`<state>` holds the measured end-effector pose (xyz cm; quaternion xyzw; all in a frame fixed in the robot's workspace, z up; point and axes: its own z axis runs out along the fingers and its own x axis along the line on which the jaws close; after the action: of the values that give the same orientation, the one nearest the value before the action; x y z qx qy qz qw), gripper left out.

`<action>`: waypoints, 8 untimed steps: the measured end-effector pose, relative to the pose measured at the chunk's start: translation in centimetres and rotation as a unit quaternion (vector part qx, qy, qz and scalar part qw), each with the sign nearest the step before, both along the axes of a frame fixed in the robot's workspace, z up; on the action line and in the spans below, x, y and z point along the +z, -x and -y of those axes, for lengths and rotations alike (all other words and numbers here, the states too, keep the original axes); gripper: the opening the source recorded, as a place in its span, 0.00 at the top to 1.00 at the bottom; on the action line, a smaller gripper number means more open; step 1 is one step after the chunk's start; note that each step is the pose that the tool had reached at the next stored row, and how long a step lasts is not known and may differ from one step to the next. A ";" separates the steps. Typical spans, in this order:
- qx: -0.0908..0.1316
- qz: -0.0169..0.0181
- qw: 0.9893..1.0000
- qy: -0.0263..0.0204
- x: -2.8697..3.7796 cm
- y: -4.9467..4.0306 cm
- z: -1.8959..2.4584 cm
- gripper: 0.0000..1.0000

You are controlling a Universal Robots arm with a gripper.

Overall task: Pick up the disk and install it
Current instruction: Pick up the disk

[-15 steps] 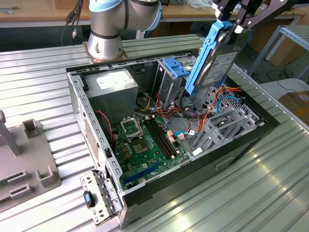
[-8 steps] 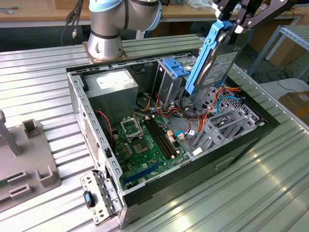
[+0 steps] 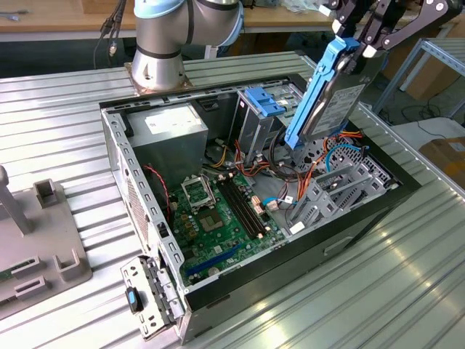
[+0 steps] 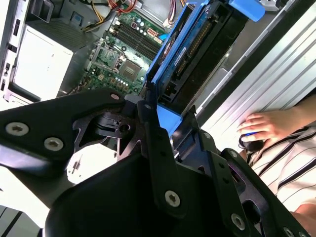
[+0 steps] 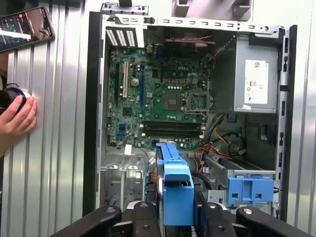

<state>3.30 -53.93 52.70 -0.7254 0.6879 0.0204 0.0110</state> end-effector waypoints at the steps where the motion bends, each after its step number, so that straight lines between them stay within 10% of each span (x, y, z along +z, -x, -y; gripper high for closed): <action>1: 0.000 0.000 1.000 0.000 -0.01 0.00 0.44 0.64; 8: 0.000 0.000 1.000 0.000 -0.22 0.00 1.11 0.64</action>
<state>3.30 -55.03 52.48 -0.7254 0.6880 0.0205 0.0111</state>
